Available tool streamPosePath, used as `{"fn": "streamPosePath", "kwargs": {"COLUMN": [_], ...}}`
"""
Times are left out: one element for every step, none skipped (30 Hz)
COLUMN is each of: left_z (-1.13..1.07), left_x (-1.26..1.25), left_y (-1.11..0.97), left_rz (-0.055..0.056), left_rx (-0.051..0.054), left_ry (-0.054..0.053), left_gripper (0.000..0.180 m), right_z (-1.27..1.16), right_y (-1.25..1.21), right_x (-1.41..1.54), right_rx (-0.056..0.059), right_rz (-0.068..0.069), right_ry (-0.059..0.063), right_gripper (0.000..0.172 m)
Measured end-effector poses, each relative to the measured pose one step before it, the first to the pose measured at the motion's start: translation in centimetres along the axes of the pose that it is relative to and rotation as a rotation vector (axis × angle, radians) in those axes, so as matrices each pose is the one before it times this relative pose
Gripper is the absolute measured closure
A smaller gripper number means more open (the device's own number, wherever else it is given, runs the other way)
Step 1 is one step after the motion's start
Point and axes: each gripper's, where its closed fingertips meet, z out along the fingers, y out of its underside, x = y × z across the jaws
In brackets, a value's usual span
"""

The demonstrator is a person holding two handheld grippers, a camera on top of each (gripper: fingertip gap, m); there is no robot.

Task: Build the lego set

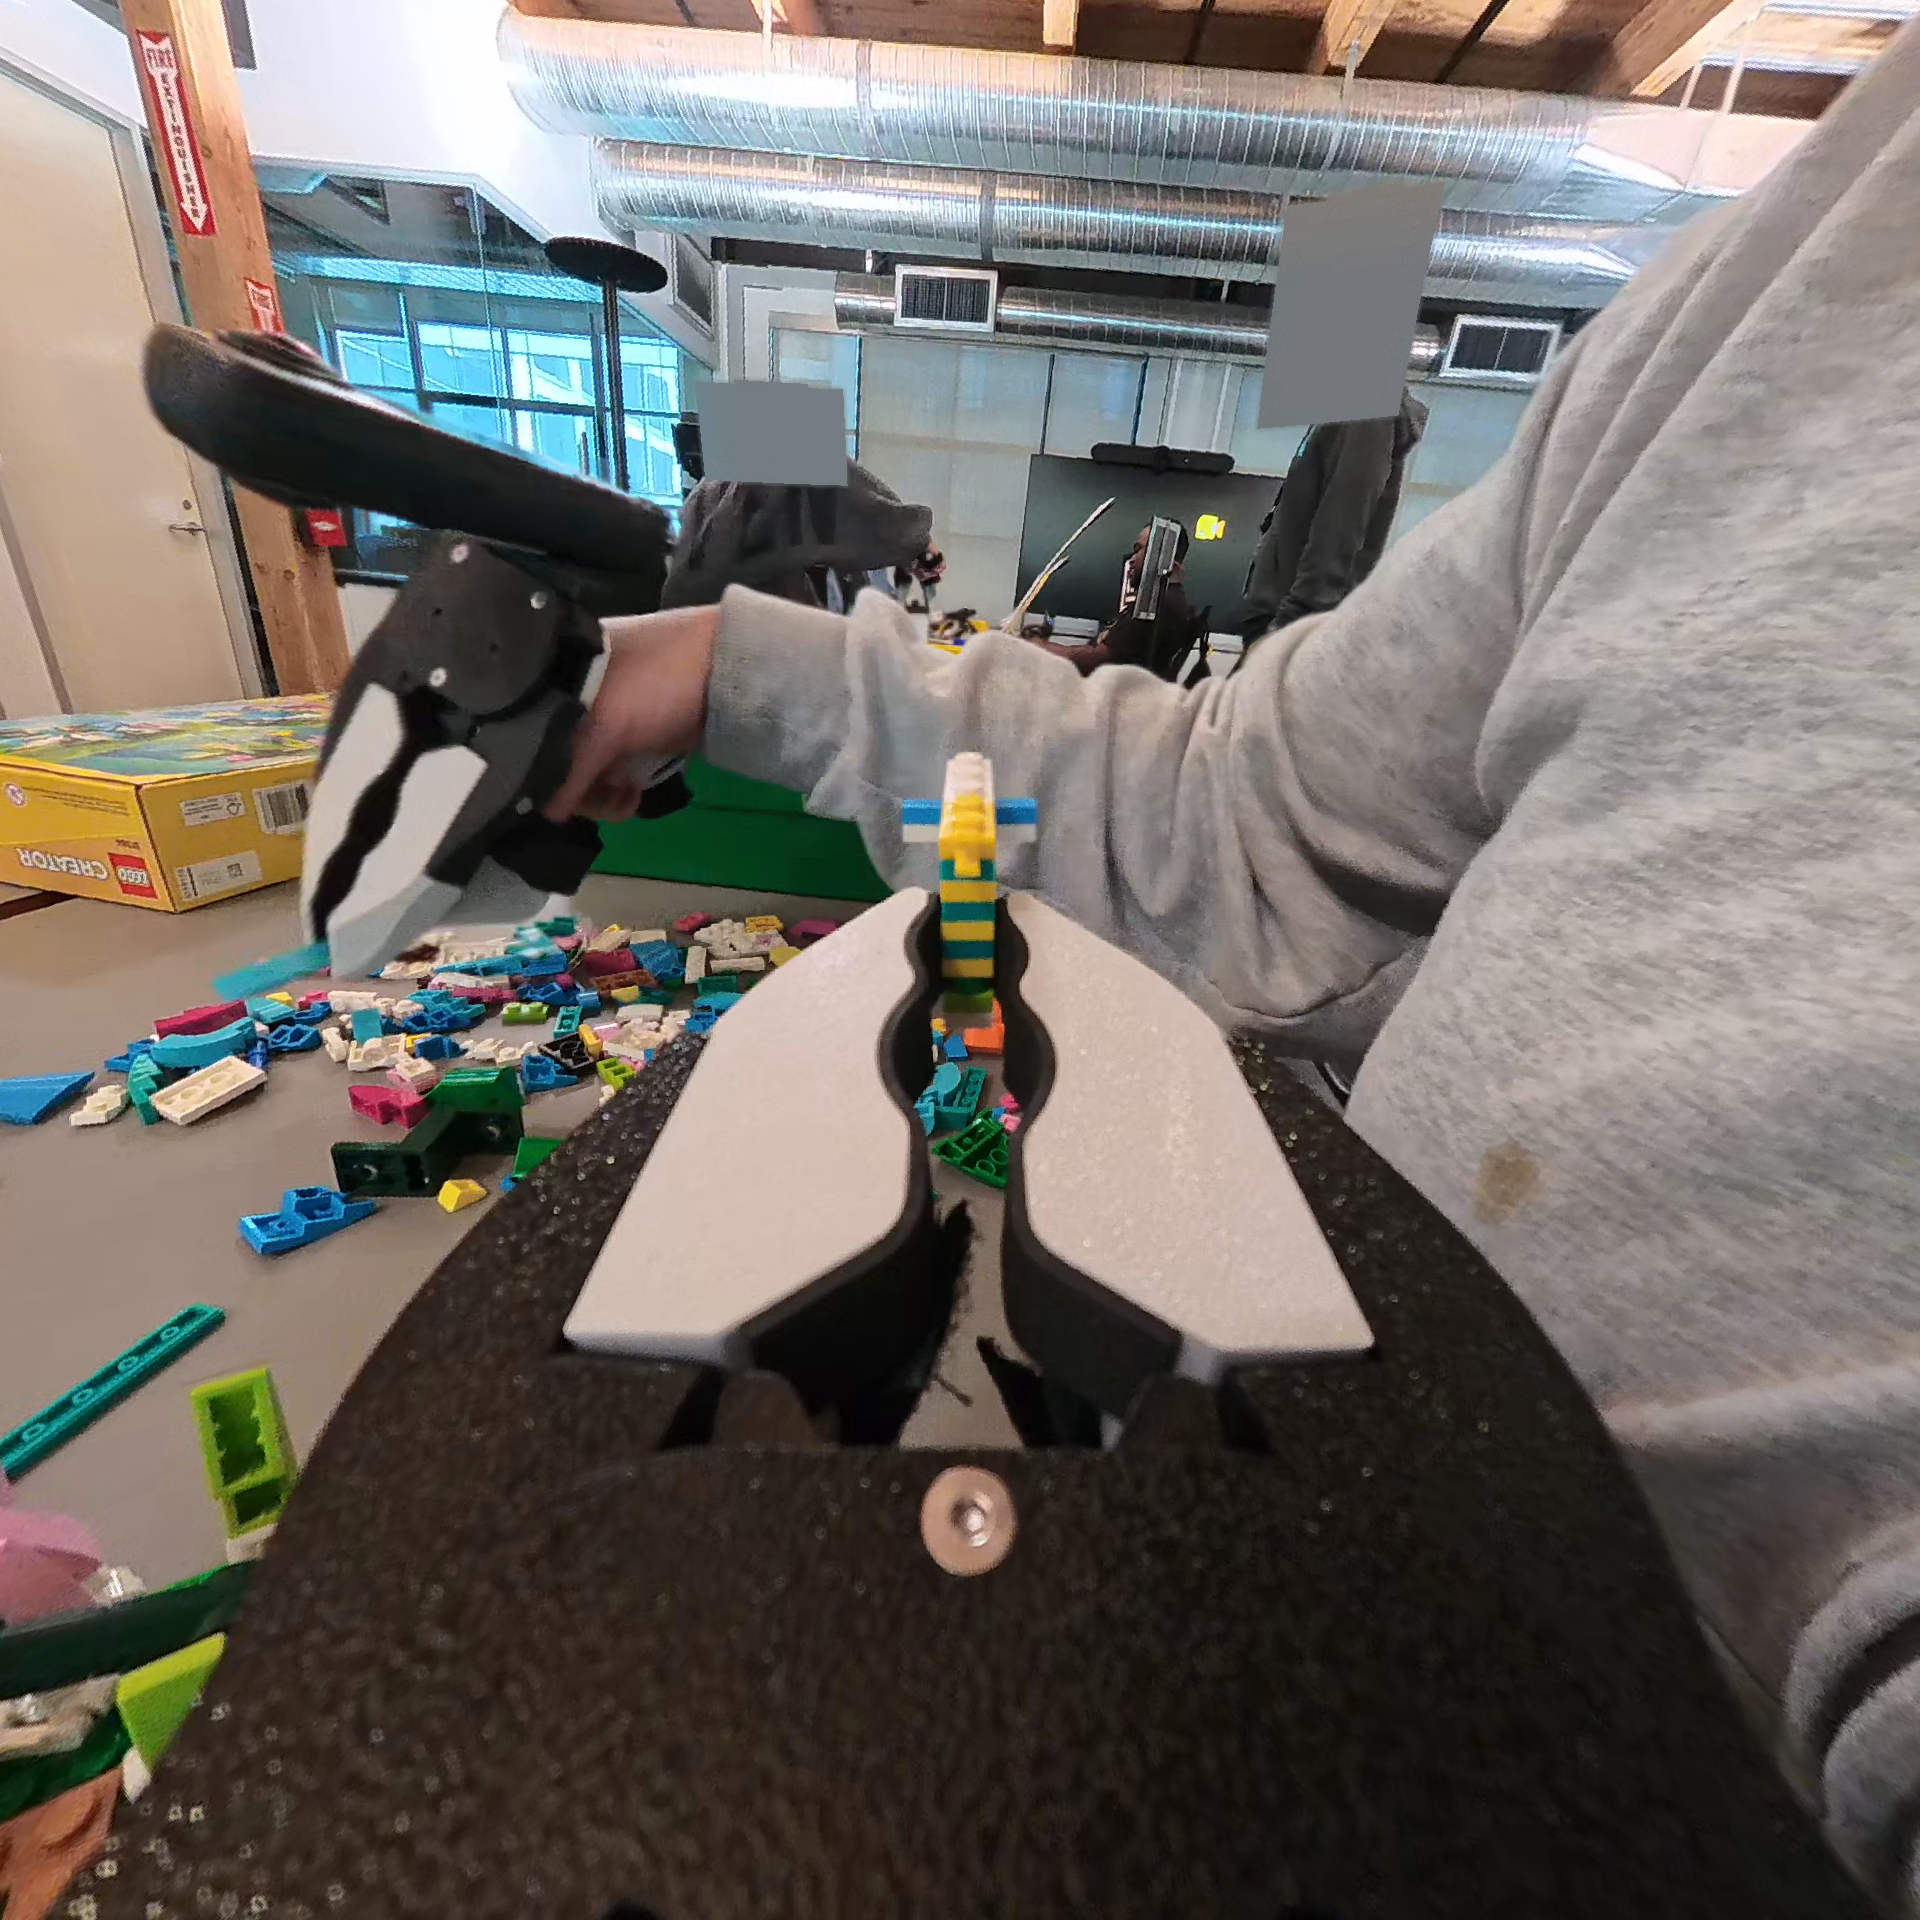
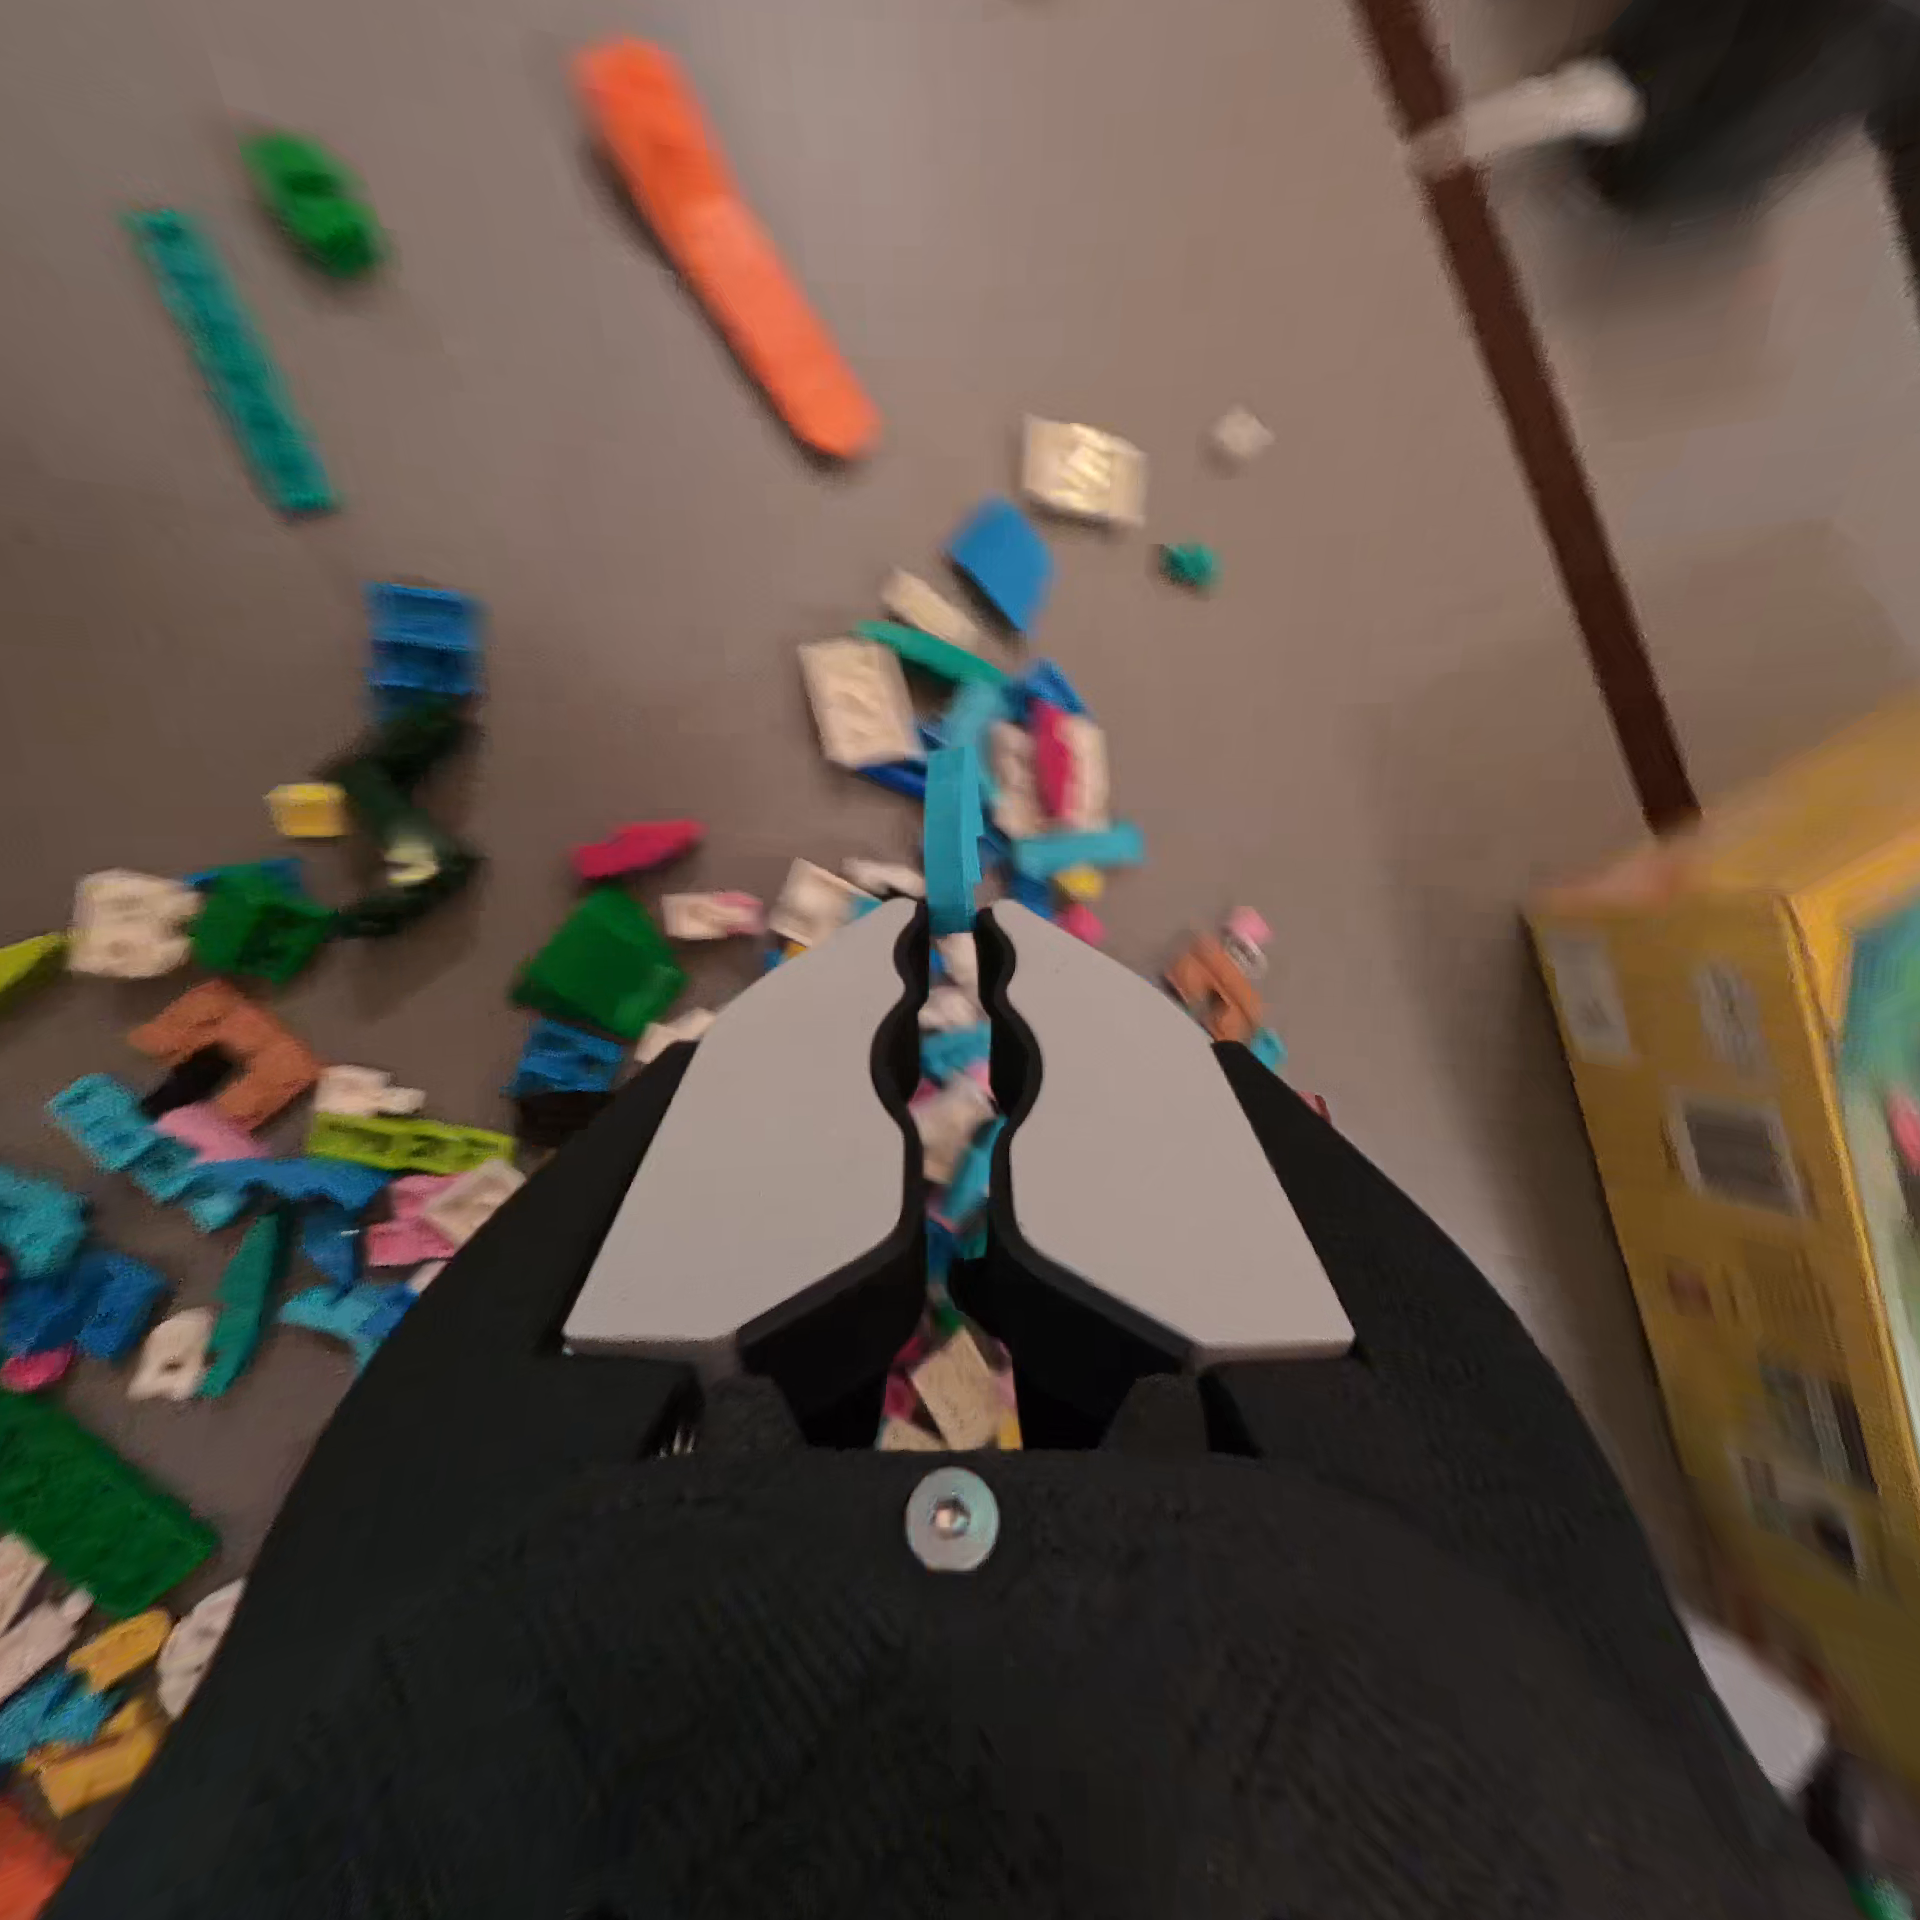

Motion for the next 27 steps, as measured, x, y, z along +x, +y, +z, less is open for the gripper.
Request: {"fn": "streamPosePath", "kwargs": {"left_z": [-0.003, 0.006, -0.003, -0.008, 0.004, 0.004, 0.004, -0.007, 0.004, 0.009, 0.008, 0.007, 0.001, 0.008, -0.007, 0.002, 0.001, 0.003, 0.002, -0.002, 0.003, -0.007, 0.008, 0.002, -0.001, 0.001, 0.002], "left_x": [-0.004, -0.001, -0.011, -0.004, 0.002, 0.018, 0.016, 0.011, 0.01, -0.003, 0.008, 0.001, 0.01, 0.017, 0.003, 0.011, 0.011, 0.009, 0.004, -0.002, 0.003, 0.005, 0.001, 0.017, 0.004, 0.002, 0.003], "left_y": [0.0, 0.002, 0.001, -0.01, -0.014, 0.003, 0.004, 0.0, -0.009, 0.003, 0.01, 0.001, 0.004, -0.011, -0.006, 0.002, 0.004, 0.0, -0.01, -0.001, -0.006, -0.007, 0.004, -0.005, 0.001, -0.002, -0.004], "left_rz": [-0.0006, -0.0011, -0.0014, -0.0007, 0.0, 0.0006, 0.0008, 0.0004, 0.0002, 0.0, -0.0001, 0.0, 0.0003, 0.0004, 0.0, 0.0, 0.0002, 0.0002, -0.0002, -0.0008, -0.0006, -0.0004, -0.0002, -0.0002, -0.0004, -0.0001, -0.0003], "left_rx": [-0.0001, -0.0001, 0.0004, 0.0006, 0.0003, 0.0, -0.0001, 0.0, 0.0, -0.0001, -0.0005, -0.0007, -0.0002, 0.0003, 0.0003, 0.0, -0.0002, 0.0001, 0.0, 0.0, 0.0004, 0.0004, -0.0002, -0.0002, -0.0001, 0.0001, 0.0003], "left_ry": [0.0001, 0.0002, 0.0, -0.0001, 0.0001, 0.0002, 0.0001, 0.0001, 0.0001, 0.0, 0.0, 0.0002, 0.0002, -0.0001, 0.0001, 0.0001, 0.0002, 0.0001, 0.0001, 0.0002, -0.0001, -0.0001, 0.0001, 0.0004, 0.0001, 0.0001, 0.0001], "left_gripper": [0.172, 0.172, 0.172, 0.172, 0.172, 0.172, 0.172, 0.172, 0.172, 0.172, 0.172, 0.172, 0.172, 0.172, 0.172, 0.172, 0.172, 0.172, 0.172, 0.172, 0.172, 0.172, 0.172, 0.172, 0.172, 0.172, 0.172], "right_z": [0.355, 0.46, 0.54, 0.528, 0.489, 0.447, 0.362, 0.229, 0.024, -0.166, -0.295, -0.343, -0.251, -0.057, 0.122, 0.242, 0.298, 0.303, 0.272, 0.213, 0.16, 0.145, 0.14, 0.074, 0.119, 0.163, 0.183], "right_y": [-0.897, -0.721, -0.368, -0.112, -0.05, -0.04, -0.058, -0.107, -0.15, -0.16, -0.264, -0.288, -0.072, 0.361, 0.645, 0.661, 0.48, 0.231, 0.139, 0.075, 0.051, 0.116, 0.147, -0.17, -0.336, -0.331, -0.359], "right_x": [-1.515, -1.047, -0.59, -0.339, -0.077, -0.057, -0.088, -0.056, 0.057, 0.256, 0.591, 0.898, 1.129, 0.882, 0.419, 0.103, 0.079, 0.267, 0.217, 0.186, 0.214, 0.148, 0.045, -0.014, 0.092, 0.019, -0.064], "right_rx": [0.0225, 0.0035, -0.0199, -0.0298, -0.0245, -0.0175, -0.0108, -0.0004, 0.0089, 0.0161, 0.0307, 0.0404, 0.0308, 0.0013, -0.0216, -0.0253, -0.0184, -0.0051, -0.0013, -0.001, -0.0036, -0.0116, -0.0162, 0.0026, 0.0109, 0.0072, 0.0069], "right_rz": [-0.0606, -0.0345, -0.0216, -0.0245, -0.0266, -0.019, -0.0047, 0.0065, 0.0111, 0.014, 0.0098, 0.0011, 0.0071, 0.0227, 0.0377, 0.0421, 0.0344, 0.0212, 0.0062, -0.0026, -0.0029, 0.0013, 0.0024, 0.0028, -0.0005, -0.0041, -0.0052], "right_ry": [-0.0693, -0.042, -0.0195, -0.0062, 0.0068, 0.0037, -0.0051, -0.0092, -0.0067, 0.0004, 0.0176, 0.0336, 0.0435, 0.0199, -0.0151, -0.0367, -0.0347, -0.0152, -0.0133, -0.0112, -0.0062, -0.0101, -0.0159, -0.0165, -0.004, -0.0024, -0.0024], "right_gripper": [0.165, 0.164, 0.165, 0.165, 0.165, 0.165, 0.164, 0.163, 0.157, 0.152, 0.15, 0.147, 0.145, 0.143, 0.138, 0.136, 0.134, 0.133, 0.131, 0.132, 0.134, 0.136, 0.141, 0.146, 0.153, 0.154, 0.154]}}
